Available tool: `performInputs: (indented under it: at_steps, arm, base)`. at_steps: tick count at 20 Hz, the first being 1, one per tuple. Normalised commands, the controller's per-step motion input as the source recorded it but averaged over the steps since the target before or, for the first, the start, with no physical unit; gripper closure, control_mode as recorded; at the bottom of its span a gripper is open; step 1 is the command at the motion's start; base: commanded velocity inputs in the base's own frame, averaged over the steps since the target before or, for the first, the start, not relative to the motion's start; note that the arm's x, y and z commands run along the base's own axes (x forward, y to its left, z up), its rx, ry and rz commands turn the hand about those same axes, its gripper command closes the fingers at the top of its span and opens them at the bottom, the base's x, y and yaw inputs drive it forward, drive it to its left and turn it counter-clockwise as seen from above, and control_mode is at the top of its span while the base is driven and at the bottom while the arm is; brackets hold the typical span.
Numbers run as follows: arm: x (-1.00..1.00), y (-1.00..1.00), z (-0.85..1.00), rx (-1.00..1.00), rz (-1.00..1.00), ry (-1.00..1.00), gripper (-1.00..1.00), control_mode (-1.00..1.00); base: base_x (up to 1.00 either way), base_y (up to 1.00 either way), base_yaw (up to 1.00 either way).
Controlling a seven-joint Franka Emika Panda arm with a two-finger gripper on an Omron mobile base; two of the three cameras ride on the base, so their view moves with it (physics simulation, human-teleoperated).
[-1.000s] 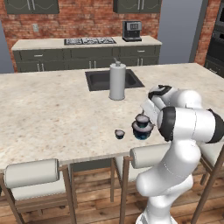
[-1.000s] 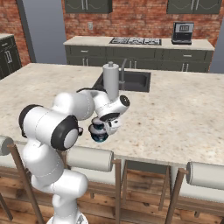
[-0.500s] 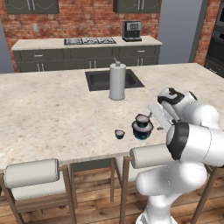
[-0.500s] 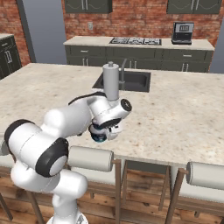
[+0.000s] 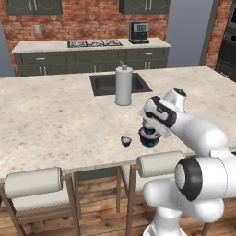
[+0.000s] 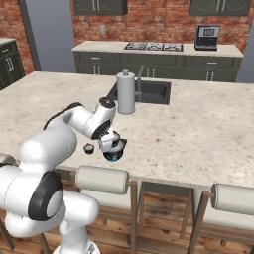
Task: Stack the yogurt containers by placing the smaller containers on top of the larger containers.
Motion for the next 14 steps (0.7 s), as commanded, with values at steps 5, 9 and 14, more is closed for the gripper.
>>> performInputs:
  at_steps: [5, 9, 14]
  arm:
    - [-0.24, 0.54, 0.01, -0.04, -0.03, 0.01, -1.00, -1.00]
    - [0.00, 0.43, 0.00, -0.01, -0.02, 0.02, -1.00, -1.00]
    - [0.09, 0.35, -0.05, -0.08, -0.02, 0.01, -1.00, -1.00]
  base:
    - [0.00, 0.00, 0.00]
    - [0.00, 0.00, 0.00]
    - [0.00, 0.00, 0.00]
